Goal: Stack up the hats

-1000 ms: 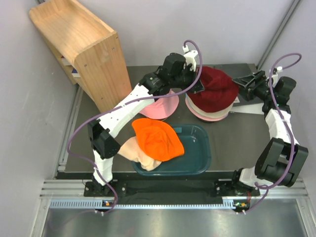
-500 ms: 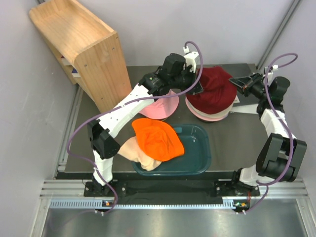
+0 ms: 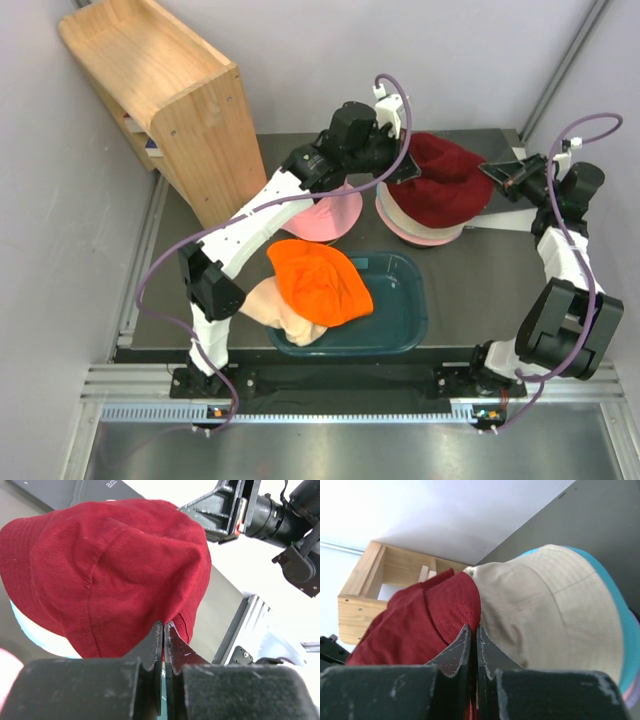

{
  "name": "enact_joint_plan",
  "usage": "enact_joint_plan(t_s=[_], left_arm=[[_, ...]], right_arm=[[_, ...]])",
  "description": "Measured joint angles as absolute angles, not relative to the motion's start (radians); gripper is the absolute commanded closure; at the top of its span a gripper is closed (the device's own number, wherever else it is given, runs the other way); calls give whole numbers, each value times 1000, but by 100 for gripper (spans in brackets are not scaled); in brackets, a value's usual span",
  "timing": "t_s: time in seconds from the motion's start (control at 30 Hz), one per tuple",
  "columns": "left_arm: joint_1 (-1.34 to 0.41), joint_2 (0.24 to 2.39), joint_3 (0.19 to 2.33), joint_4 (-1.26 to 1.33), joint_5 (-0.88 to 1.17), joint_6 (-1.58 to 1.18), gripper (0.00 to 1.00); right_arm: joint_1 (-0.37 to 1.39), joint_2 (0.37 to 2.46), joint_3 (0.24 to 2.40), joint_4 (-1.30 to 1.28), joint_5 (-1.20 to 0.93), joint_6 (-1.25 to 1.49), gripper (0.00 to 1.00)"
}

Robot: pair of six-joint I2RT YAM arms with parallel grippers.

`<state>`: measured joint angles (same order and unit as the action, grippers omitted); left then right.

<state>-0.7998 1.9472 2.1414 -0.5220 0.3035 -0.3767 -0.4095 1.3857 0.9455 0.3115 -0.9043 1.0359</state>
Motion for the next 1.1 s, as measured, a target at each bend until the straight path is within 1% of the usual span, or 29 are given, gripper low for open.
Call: enact_joint_plan(t_s=[0.07,0.13,0.17,0.2,0.23,0.27,0.33,0.43,0.5,0.63,0.67,0.87,0.93,1.0,1.1], left_arm=[[-800,1961,2150,-510,303,-382,100],[-801,1979,2151,-508,303,-387,81],[-800,1986,2151,-508,303,-387,67],[-800,1995,2151,-508,303,-390,37],[-800,2003,2151,-509,302,-393,28],[-800,2006,2151,-509,300,-391,21],[-799,2009,2151,-520,289,-399,13],[-791,2004,2151,-517,256,-415,7],[-777,1998,2148,-514,232,-430,5],[-707,1924,2028,-425,224,-501,12],[-679,1904,1993,-399,236,-527,15],[-528,1892,1881,-208,326,-627,19],[-517,1909,1880,-159,368,-645,21],[-523,1930,1879,-93,426,-668,27],[-538,1947,1869,-35,486,-693,28]], right_arm=[[-417,1388,936,307,-905,1011,100],[-418,1396,928,305,-905,984,100],[-418,1403,922,305,-906,973,100],[-418,1411,916,304,-905,963,100],[-418,1417,912,299,-906,953,100],[-418,1425,910,287,-905,937,100],[-418,1436,910,258,-903,903,100],[-418,1438,910,225,-900,855,99],[-418,1439,909,217,-899,835,99],[-418,1458,908,231,-898,829,98],[-418,1470,908,240,-898,829,98],[-418,1546,919,260,-909,830,97],[-419,1557,927,262,-910,830,97],[-420,1563,939,262,-909,830,96],[-419,1567,952,266,-905,831,95]])
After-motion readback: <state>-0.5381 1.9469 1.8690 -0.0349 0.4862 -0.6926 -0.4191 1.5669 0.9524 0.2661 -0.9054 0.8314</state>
